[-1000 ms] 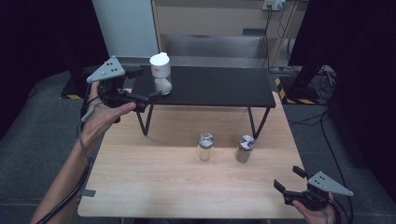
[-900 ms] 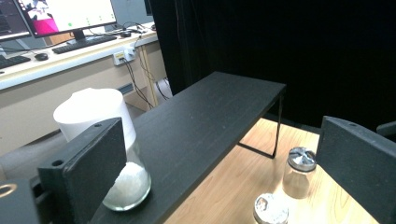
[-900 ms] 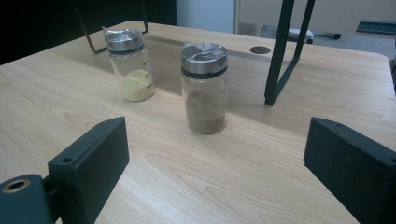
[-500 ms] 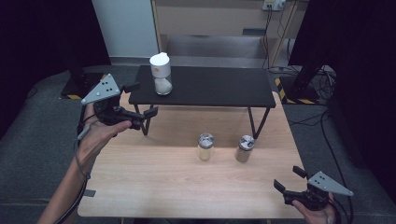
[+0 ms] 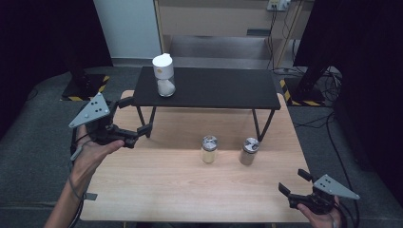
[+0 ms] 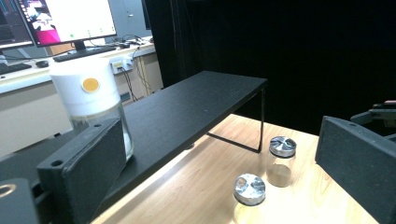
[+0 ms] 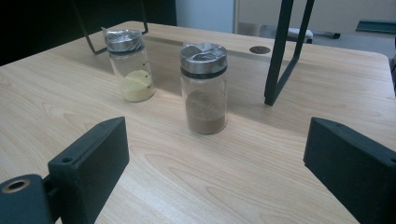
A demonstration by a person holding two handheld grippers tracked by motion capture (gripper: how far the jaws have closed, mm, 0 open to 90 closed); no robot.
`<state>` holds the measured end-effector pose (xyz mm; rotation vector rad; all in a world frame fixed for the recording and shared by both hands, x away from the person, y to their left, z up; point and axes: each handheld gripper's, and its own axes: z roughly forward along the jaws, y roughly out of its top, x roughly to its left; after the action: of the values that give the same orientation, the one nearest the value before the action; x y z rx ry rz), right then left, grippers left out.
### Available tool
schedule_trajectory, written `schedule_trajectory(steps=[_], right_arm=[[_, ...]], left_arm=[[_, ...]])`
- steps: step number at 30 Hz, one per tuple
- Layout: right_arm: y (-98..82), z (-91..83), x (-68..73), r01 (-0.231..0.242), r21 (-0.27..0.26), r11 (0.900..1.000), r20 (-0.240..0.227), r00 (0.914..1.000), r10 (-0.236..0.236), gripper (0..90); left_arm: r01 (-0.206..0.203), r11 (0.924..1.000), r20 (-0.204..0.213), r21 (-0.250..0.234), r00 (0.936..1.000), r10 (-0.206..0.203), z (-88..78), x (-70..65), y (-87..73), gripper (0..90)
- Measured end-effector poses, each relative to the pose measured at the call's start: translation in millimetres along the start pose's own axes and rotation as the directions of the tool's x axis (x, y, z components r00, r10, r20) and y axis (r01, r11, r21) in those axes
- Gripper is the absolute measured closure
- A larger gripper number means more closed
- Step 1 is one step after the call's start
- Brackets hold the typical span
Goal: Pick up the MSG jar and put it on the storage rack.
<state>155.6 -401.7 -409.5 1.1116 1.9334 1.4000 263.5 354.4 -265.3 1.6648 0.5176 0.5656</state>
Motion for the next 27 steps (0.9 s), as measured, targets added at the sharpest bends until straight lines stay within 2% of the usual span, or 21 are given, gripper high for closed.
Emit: schedule_trajectory(steps=[11,16,18,20,27], right_arm=[[0.0,-0.4,0.0,-0.001,-0.001,1.0,0.0,1.0,0.001,7.1],[0.2,-0.2,0.3,0.001,0.0,1.0,0.001,1.0,-0.001,6.5],[0.1,-0.1,0.3,-0.001,-0.001,1.0,0.001,1.0,0.001,6.3],[0.1,0.0,0.4,-0.001,-0.001,1.0,0.001,1.0,0.001,6.2],[0.3,0.2,0.9,0.0,0.0,1.0,0.002,1.0,0.0,5.6]], left_arm=[[0.031,0.9993,-0.01,-0.02,0.9995,-0.031,-10.8,-10.8,-29.0,0.6],[0.031,0.9994,-0.022,-0.016,0.9993,-0.032,-14.2,-16.4,-39.8,0.5],[0.009,0.9998,-0.042,-0.017,0.9991,-0.009,-15.5,-21.5,-44.1,0.8],[0.005,0.9998,-0.044,-0.019,0.999,-0.006,-16.3,-23.7,-48.8,1.0],[0.027,0.9995,-0.039,-0.016,0.9989,-0.027,-18.3,-26.5,-65.0,1.0]])
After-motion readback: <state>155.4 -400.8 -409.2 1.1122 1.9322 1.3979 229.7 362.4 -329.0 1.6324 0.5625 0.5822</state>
